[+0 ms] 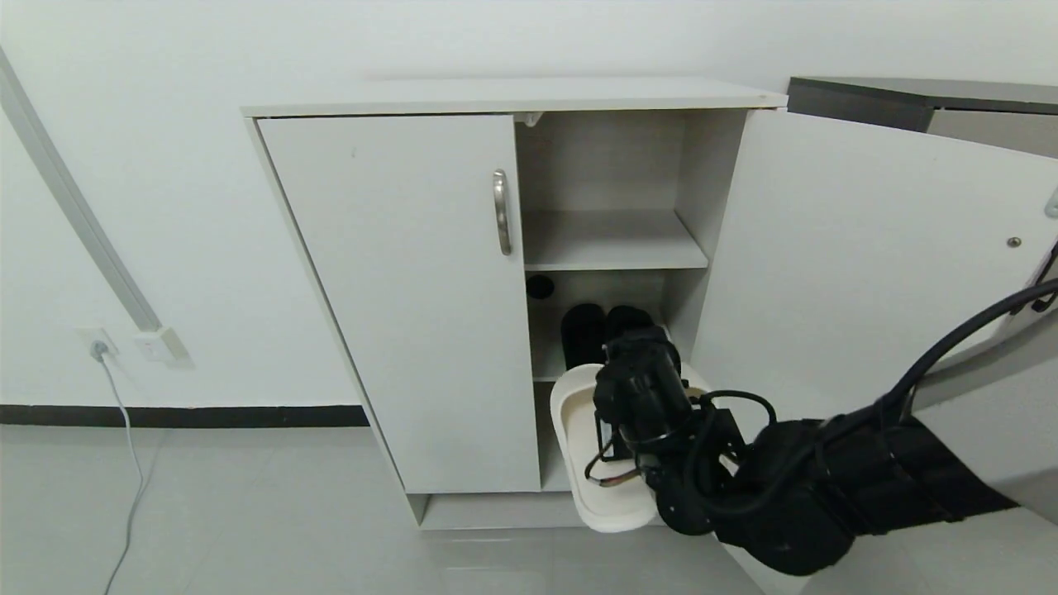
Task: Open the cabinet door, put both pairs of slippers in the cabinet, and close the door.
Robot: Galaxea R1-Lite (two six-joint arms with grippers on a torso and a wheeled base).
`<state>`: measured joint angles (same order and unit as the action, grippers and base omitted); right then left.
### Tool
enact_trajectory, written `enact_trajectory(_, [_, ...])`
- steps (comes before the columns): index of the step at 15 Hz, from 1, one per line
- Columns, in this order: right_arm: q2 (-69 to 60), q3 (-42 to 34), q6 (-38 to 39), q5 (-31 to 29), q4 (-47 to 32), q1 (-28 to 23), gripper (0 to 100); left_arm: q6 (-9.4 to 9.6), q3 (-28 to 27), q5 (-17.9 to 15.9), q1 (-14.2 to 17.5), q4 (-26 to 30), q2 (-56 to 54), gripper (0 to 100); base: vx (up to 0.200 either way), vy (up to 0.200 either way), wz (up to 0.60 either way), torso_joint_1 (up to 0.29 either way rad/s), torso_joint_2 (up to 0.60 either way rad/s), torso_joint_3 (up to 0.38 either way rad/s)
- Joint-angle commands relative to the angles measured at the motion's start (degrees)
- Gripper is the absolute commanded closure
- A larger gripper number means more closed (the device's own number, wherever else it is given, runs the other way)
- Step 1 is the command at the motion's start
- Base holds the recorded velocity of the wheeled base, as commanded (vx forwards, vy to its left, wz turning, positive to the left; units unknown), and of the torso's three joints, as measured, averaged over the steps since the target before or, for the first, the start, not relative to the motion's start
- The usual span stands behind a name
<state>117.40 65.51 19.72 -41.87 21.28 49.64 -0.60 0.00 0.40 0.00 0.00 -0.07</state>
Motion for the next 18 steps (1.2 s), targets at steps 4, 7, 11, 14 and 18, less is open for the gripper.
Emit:
enact_trajectory(4, [0.29,14.47,-8.47,-3.39,4.03,-1.56,100,-0.02,0.0,0.13,0.0,0.0,0.07,100,0.0,0.0,0.0,0.0,0.0,0.0])
enact_trajectory(7, [0.47,14.29,-12.08,-3.65,9.13,-2.18,100,0.16,0.0,0.21,0.0,0.0,0.07,100,0.0,0.0,0.0,0.0,0.0,0.0])
enact_trajectory(11, [0.55,14.29,-12.08,-3.65,9.04,-2.18,100,0.25,0.0,0.21,0.0,0.0,0.07,100,0.0,0.0,0.0,0.0,0.0,0.0])
enact_trajectory(14, [0.64,14.29,-12.17,-3.56,8.95,-2.18,100,0.25,0.0,0.13,0.0,0.0,0.07,100,0.0,0.0,0.0,0.0,0.0,0.0])
enact_trajectory(18, [0.64,14.56,-12.17,-3.48,8.86,-2.35,100,0.33,0.0,0.04,0.0,0.0,0.07,100,0.15,0.0,0.0,0.002,0.0,0.005])
